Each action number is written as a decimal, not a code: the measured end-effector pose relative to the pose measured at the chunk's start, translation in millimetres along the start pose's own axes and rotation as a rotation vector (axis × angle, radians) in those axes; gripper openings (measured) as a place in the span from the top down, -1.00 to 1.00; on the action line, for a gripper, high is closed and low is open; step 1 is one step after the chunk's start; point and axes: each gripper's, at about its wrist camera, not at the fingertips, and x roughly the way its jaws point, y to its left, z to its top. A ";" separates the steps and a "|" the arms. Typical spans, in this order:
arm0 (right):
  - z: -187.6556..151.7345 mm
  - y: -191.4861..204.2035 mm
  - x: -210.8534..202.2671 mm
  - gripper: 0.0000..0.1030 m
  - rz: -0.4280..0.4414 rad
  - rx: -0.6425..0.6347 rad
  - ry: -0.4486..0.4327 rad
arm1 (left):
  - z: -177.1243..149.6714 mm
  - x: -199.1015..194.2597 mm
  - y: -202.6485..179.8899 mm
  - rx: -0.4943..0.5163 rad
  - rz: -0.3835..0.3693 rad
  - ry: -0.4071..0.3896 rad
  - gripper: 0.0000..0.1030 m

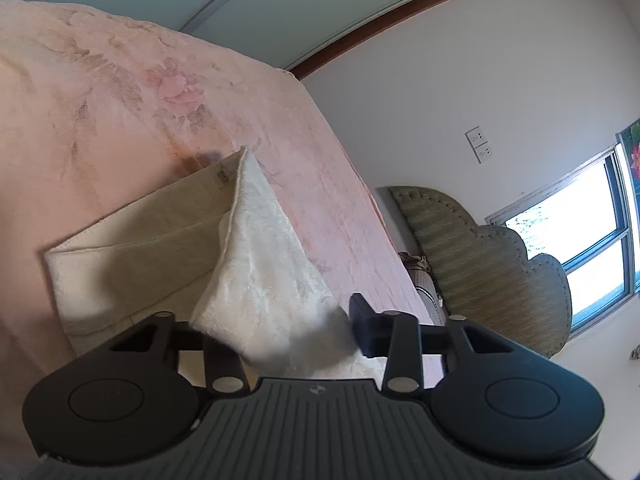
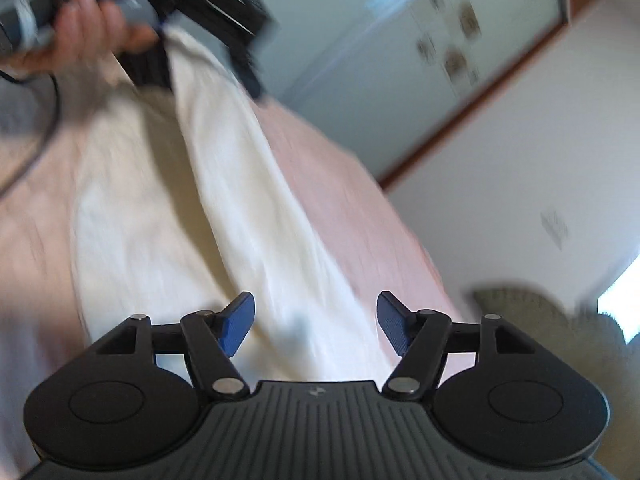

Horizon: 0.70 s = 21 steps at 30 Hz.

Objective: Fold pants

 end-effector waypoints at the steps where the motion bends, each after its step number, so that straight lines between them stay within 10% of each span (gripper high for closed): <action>1: -6.7 -4.0 0.6 -0.30 -0.027 0.008 0.030 | 1.3 0.4 0.9 0.000 -0.002 0.001 0.22; 8: -34.2 -2.8 28.7 -0.19 -0.130 -0.028 0.140 | 16.2 -2.1 -8.9 0.022 -0.033 0.022 0.68; 12: -42.4 -1.8 43.9 0.85 -0.163 -0.077 0.179 | 20.6 -1.2 -13.2 0.058 -0.014 0.036 0.73; 21: -32.5 16.3 -29.7 0.93 -0.098 -0.149 0.148 | 21.3 -14.7 -5.7 0.337 0.107 0.071 0.78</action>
